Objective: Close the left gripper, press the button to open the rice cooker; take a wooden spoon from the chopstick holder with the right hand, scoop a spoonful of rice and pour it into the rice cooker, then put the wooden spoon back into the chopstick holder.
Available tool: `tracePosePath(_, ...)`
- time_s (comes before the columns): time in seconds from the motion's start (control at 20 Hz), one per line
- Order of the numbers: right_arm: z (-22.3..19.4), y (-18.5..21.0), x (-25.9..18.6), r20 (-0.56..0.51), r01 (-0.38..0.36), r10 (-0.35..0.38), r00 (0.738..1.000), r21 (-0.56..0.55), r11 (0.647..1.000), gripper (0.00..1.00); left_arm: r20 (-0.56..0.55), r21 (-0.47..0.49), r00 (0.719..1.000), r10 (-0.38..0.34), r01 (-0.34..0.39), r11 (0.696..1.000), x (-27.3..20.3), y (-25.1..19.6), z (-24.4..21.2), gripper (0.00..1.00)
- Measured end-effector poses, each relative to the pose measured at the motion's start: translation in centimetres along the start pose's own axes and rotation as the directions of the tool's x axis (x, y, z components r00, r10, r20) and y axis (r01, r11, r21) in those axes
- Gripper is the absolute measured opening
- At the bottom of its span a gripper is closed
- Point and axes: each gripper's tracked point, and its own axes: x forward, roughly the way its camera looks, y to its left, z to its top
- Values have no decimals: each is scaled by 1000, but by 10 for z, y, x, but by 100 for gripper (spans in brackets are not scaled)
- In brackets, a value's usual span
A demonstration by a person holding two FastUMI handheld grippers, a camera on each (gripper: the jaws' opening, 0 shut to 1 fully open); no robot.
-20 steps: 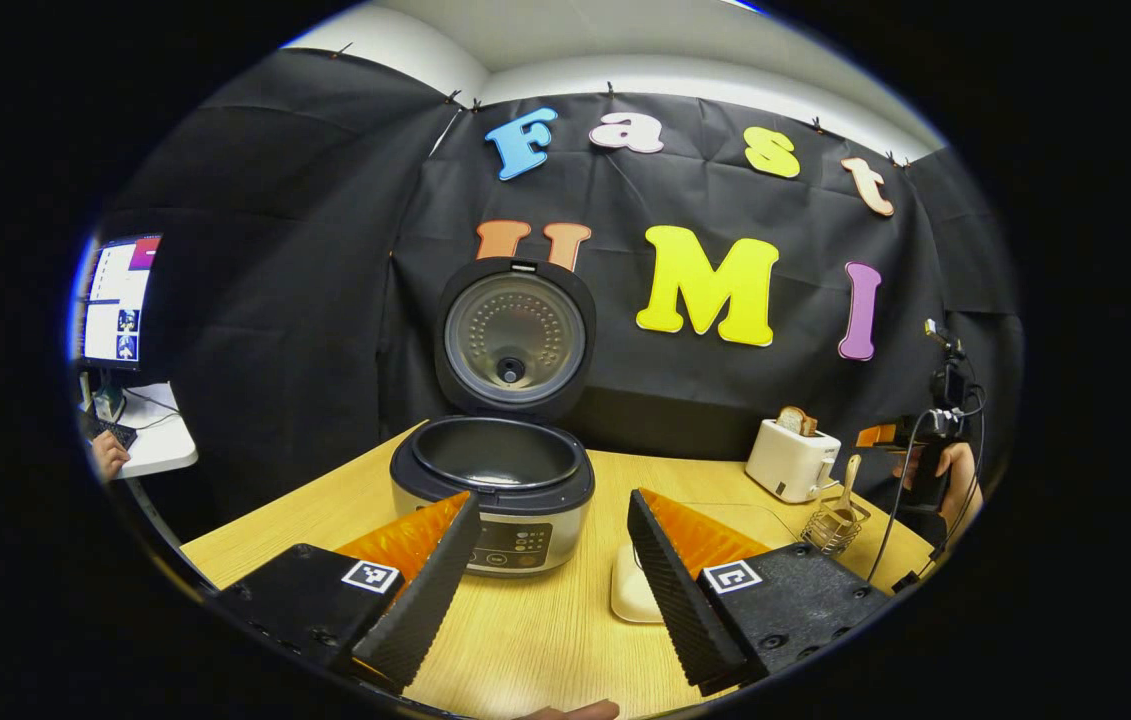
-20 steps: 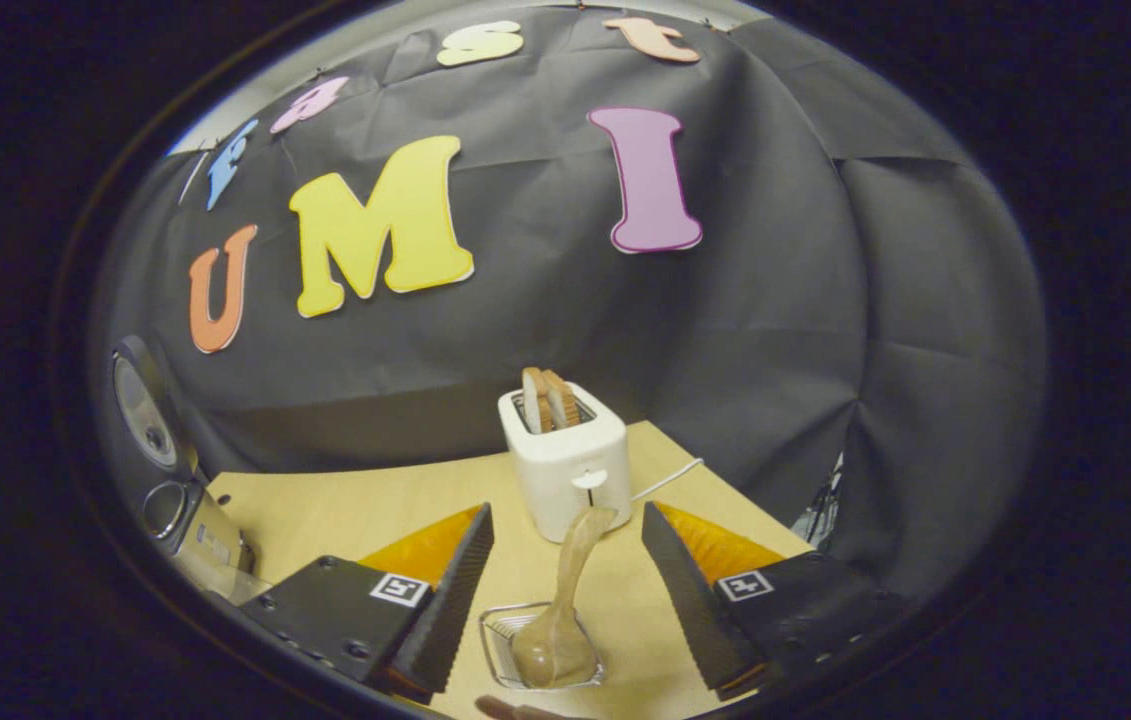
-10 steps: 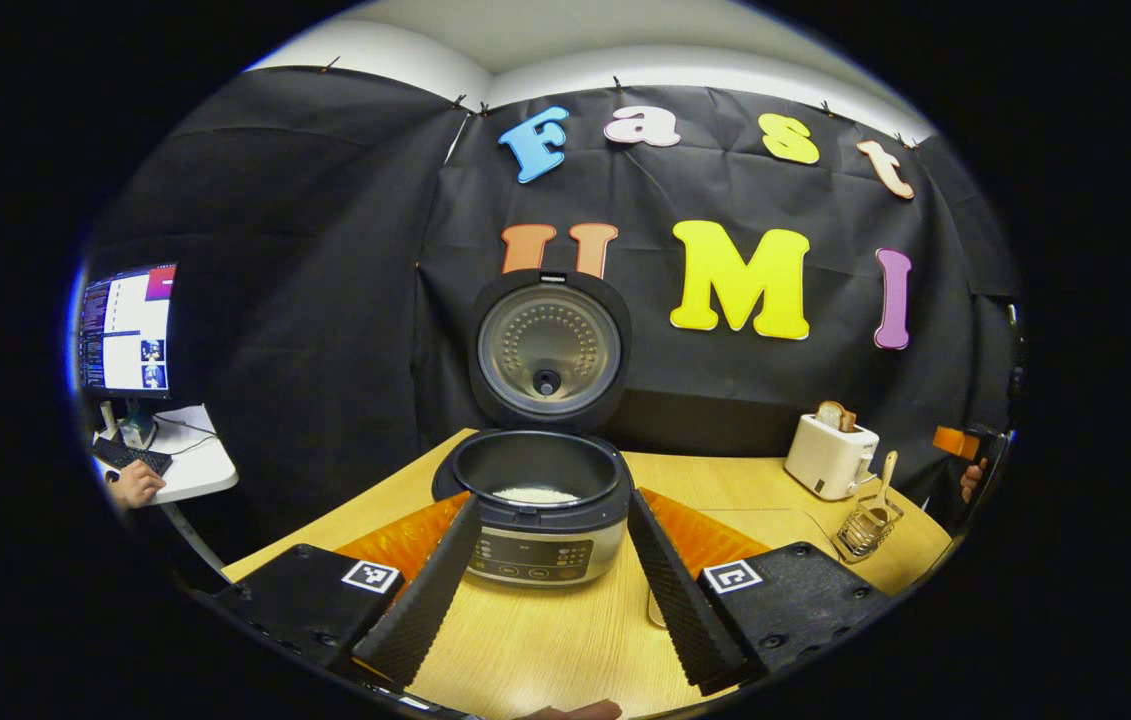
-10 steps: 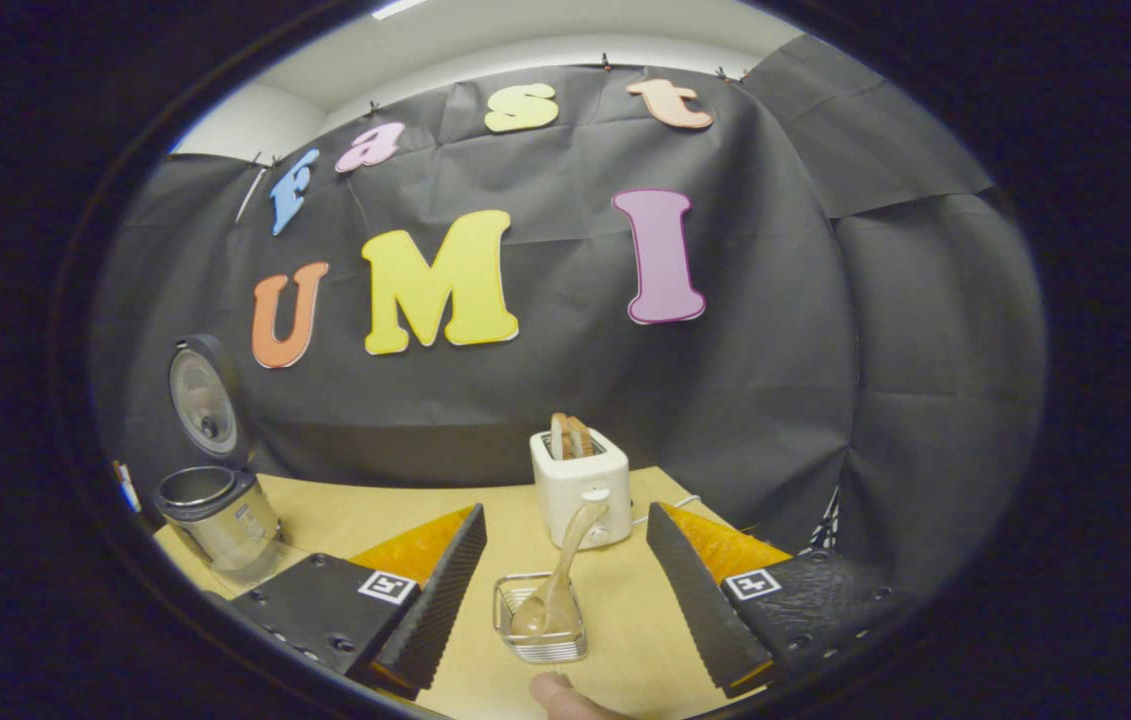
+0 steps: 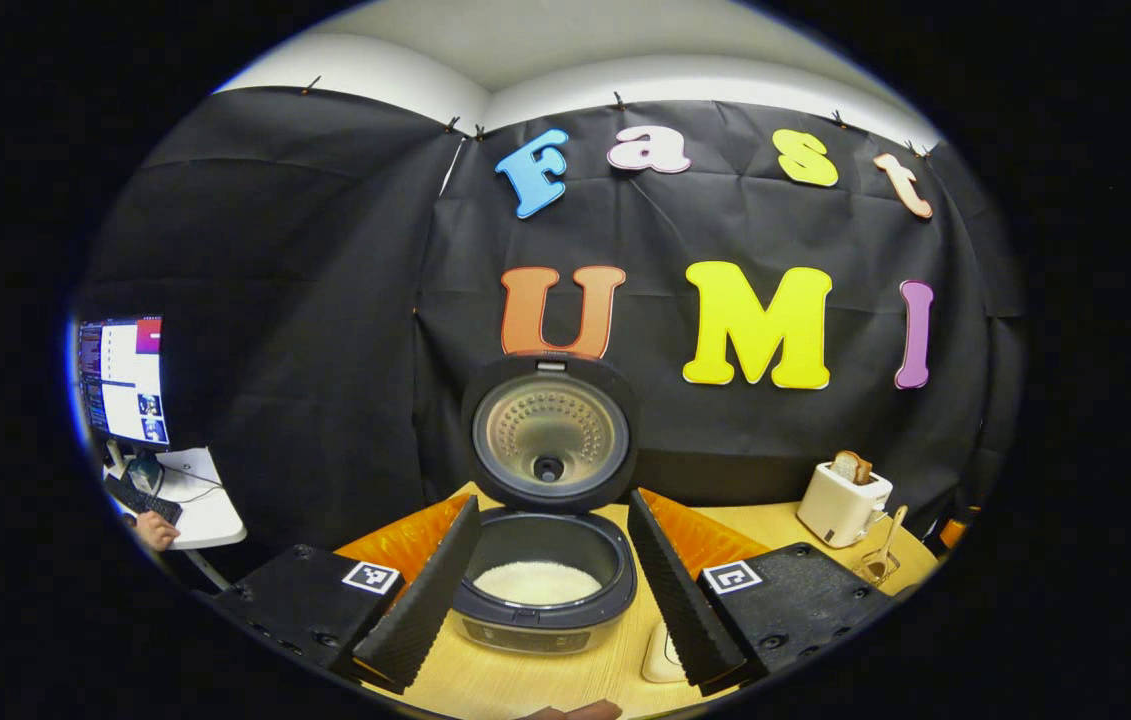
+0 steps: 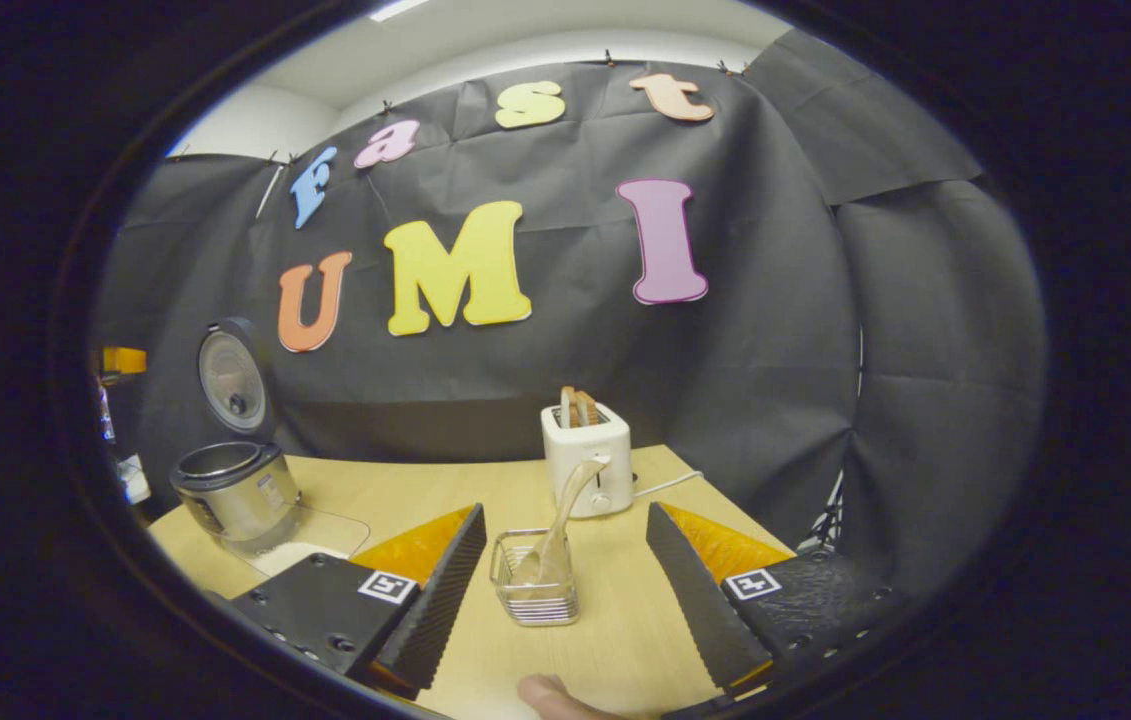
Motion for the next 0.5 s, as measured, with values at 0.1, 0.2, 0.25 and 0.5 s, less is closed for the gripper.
tracePosePath(0.1,3,3,-3,18,-24,23,1000,4,1000,92,2,-14,1000,1,-1,1000,20,-2,17,94)
tracePosePath(0.2,-1,5,-2,7,-36,36,999,-10,999,96,-6,-23,1000,-5,5,1000,37,-5,28,94)
tracePosePath(0.25,-1,5,-3,10,-36,36,999,-24,999,93,-15,-17,1000,4,-4,1000,46,-4,35,94)
tracePosePath(0.5,14,-6,-9,71,2,1,997,-39,999,96,-39,17,998,41,-41,999,94,2,75,94)
